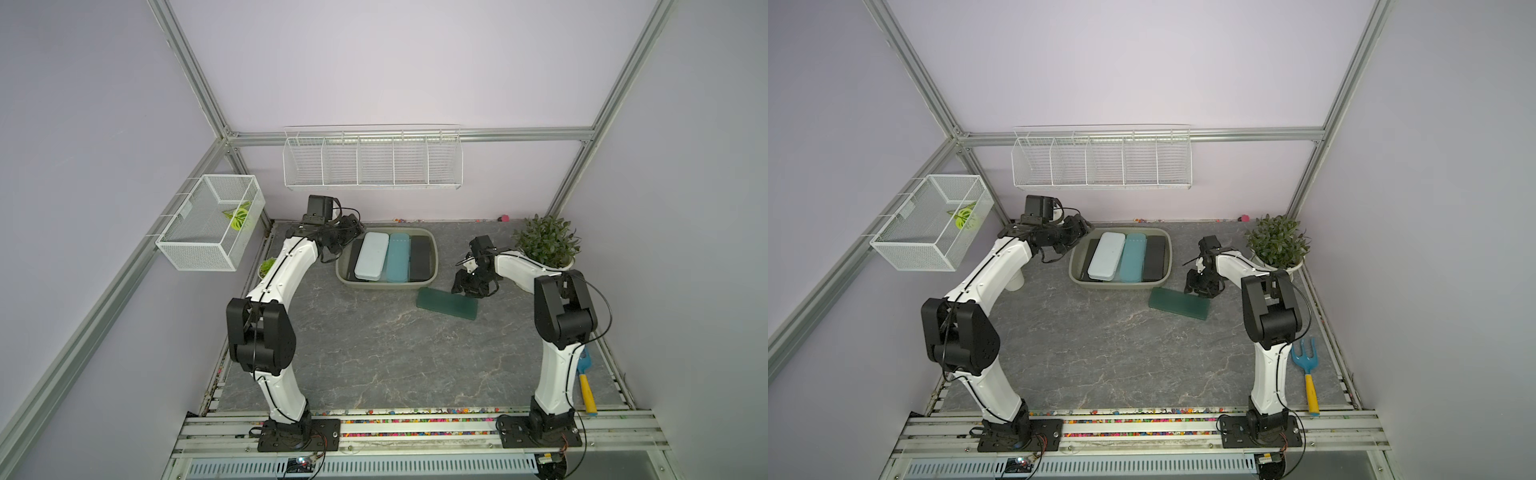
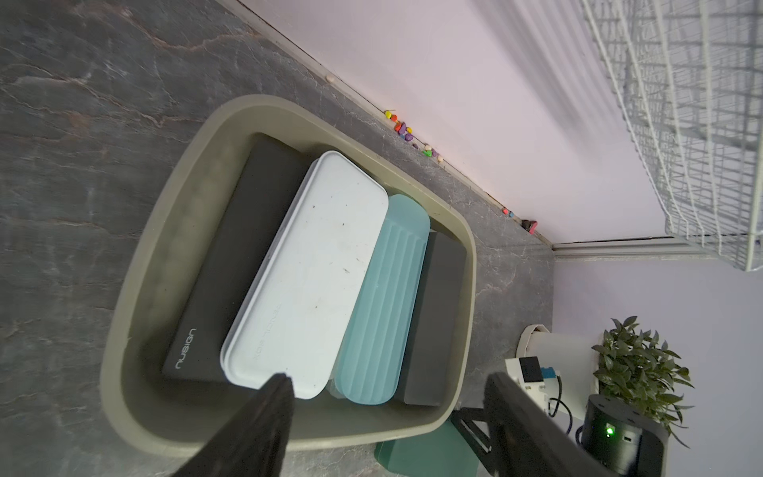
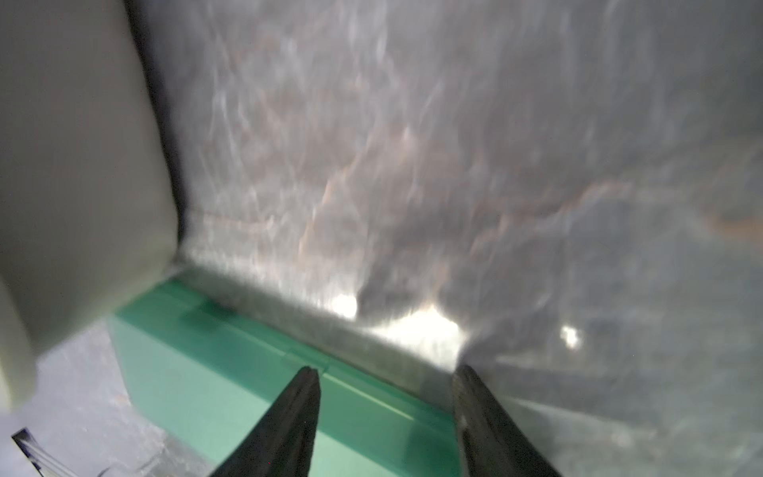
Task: Put the pencil case into the storage box
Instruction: Move the pencil case to the center of the board.
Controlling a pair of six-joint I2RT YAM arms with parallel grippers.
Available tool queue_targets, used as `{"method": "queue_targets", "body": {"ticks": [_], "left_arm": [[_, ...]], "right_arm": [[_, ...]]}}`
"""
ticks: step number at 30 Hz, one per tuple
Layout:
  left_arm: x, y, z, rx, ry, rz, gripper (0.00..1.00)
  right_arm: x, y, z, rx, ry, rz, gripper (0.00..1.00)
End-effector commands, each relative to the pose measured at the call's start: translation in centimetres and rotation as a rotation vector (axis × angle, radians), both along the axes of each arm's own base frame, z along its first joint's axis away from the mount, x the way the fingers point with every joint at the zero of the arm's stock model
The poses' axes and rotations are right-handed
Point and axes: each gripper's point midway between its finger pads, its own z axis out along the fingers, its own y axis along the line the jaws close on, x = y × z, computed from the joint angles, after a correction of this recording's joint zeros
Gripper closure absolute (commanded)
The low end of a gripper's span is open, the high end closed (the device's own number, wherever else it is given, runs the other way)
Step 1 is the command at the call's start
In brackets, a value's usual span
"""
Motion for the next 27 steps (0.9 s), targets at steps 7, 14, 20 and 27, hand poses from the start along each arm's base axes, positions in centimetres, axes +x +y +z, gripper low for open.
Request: {"method": "queue_targets", "body": {"ticks": [7,14,20,27], "left_arm": [[-5.1,2.7,-1.9,0.083,0.08,0.014,0.22],[-10.4,3.2,-4.7,0.061,0.18,0.005,0.21],[-17.8,0.9,-8.6,0.052,0.337,-0.079,0.2],[-25.1,-5.3,-12.1,0.217,0.5,-0.201,0.16]], "right_arm": [[-11.5,6.3,-0.4,0.035,0.163,0.18,0.43],[-14.4,10.9,1.0,0.078,0.171,0.31,0.42],[-15.3,12.5,3.8,0.162,0.172,0.382,0.42],[-12.8,7.3,6.6,0.041,0.083,0.218,0.36]]}}
